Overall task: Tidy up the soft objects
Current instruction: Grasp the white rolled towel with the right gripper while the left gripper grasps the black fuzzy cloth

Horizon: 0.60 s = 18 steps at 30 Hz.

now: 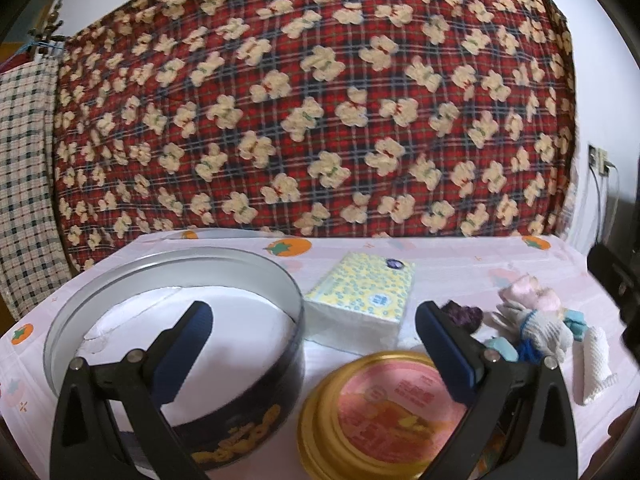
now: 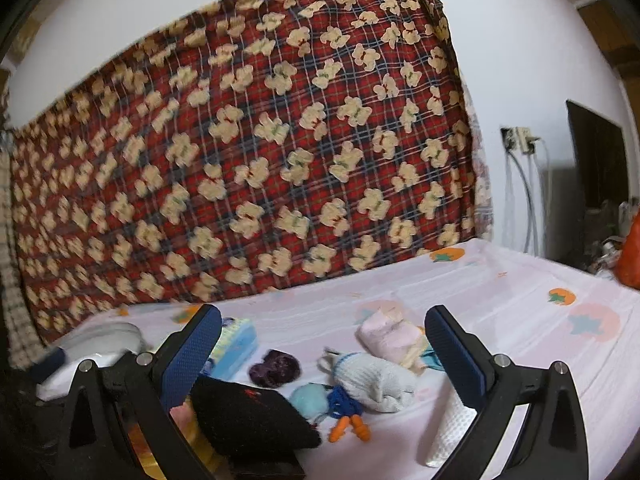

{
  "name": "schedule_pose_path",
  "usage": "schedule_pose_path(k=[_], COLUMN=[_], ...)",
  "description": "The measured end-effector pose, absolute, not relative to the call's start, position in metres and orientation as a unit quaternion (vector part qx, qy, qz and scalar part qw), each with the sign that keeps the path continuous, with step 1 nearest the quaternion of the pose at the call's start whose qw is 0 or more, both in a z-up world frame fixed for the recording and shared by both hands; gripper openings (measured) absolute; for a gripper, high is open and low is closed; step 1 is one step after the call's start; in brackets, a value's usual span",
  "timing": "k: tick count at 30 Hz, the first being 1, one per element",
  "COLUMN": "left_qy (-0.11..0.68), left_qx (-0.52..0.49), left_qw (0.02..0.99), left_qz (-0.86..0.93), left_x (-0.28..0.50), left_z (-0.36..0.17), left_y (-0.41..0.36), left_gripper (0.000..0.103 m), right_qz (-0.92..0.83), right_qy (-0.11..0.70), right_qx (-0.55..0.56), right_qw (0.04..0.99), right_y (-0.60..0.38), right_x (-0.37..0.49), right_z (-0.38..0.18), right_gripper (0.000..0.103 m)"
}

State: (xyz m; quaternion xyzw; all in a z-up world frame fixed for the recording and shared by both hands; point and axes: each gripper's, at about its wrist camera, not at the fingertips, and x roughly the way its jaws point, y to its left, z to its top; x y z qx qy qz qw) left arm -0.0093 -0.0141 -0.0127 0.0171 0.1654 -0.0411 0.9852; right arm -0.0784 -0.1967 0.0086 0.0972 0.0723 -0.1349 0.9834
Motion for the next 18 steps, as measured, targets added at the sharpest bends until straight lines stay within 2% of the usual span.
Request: schedule_pose_path(k=[6, 15, 17, 18], left_qy=[0.188, 0.218, 0.223, 0.229], left_qx=[0.033, 0.053, 0.059, 0.059], left_qw=[0.98, 0.97, 0.967, 0.965], left_qz=[-0.063, -0.097, -0.105, -0.113], left_x=[-0.017, -0.023, -0.024, -0.024], left_z=[-0.018, -0.013, -0.013, -0.014], left_y=[-0.024, -0.035, -0.039, -0.042], left_gripper=[0.103, 0.102, 0.1, 0.096], right_qz=[-0.149, -0.166, -0.161, -0.159], right_qy=[0.091, 0.17, 0.182, 0.192], right_qx=[0.106, 0.124, 0.124, 0.121], right_qw=[0.979, 0.963, 0.962, 0.961], right_y=[-0.225, -0.274, -0.277, -0.278], right_x=[-0.093, -0.108, -0.111, -0.111], right_z=[0.017, -0.013, -0.017, -0.02], right_gripper=[0.103, 0.102, 0.091, 0.078])
